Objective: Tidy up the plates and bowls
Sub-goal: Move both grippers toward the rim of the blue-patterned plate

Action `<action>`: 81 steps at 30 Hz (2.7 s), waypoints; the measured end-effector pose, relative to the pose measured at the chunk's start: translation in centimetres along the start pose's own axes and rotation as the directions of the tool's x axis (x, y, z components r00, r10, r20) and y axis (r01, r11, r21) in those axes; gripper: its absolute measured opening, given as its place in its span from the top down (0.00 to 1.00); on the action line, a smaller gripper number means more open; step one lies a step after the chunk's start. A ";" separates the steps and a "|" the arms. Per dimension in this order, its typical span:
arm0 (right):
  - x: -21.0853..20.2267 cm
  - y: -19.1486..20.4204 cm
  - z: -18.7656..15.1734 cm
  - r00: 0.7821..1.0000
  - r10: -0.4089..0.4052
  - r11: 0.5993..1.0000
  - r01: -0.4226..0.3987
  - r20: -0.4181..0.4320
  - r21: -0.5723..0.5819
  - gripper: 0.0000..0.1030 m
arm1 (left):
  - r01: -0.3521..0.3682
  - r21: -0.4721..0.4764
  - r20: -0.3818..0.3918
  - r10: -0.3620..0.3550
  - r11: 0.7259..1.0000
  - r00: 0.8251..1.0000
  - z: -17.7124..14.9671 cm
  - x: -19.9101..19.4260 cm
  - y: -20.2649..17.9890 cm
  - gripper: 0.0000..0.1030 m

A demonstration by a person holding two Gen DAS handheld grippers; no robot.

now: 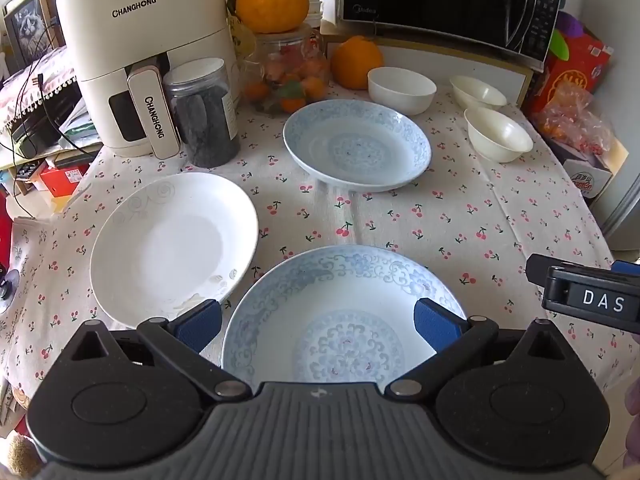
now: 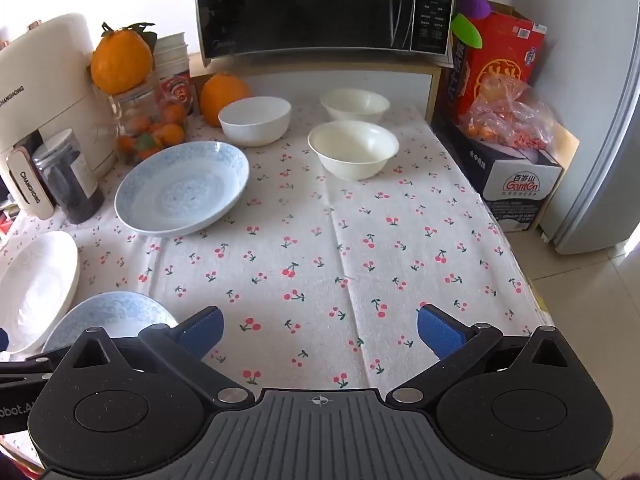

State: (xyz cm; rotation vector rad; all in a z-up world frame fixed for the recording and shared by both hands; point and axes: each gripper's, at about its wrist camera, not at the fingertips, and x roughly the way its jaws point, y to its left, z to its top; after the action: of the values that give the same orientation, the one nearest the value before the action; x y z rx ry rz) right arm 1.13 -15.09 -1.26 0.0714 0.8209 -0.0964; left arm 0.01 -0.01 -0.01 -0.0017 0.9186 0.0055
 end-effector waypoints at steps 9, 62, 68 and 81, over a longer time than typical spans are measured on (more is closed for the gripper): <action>-0.4 0.1 0.2 0.999 0.043 0.999 -0.043 0.003 -0.001 0.00 | 0.006 -0.001 -0.009 -0.006 1.000 1.000 0.0 0.4 0.3 0.00; -0.4 0.5 0.2 0.998 0.056 0.998 -0.056 -0.020 0.010 0.00 | 0.004 -0.007 -0.013 -0.004 1.000 1.000 0.0 0.2 0.4 0.00; -0.6 0.5 0.4 0.998 0.062 0.998 -0.062 -0.018 0.009 0.00 | 0.005 -0.006 -0.013 -0.005 1.000 1.000 -0.1 0.3 0.2 0.00; -1.6 1.0 1.9 0.997 0.079 0.997 -0.079 -0.013 0.022 0.00 | 0.004 -0.006 -0.015 -0.004 1.000 1.000 0.3 0.1 0.0 0.00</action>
State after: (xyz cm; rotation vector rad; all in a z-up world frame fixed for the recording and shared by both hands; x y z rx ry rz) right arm 1.53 -14.23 1.29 0.1246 0.8296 -0.0300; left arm 0.31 0.02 0.10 -0.0091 0.9331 0.0040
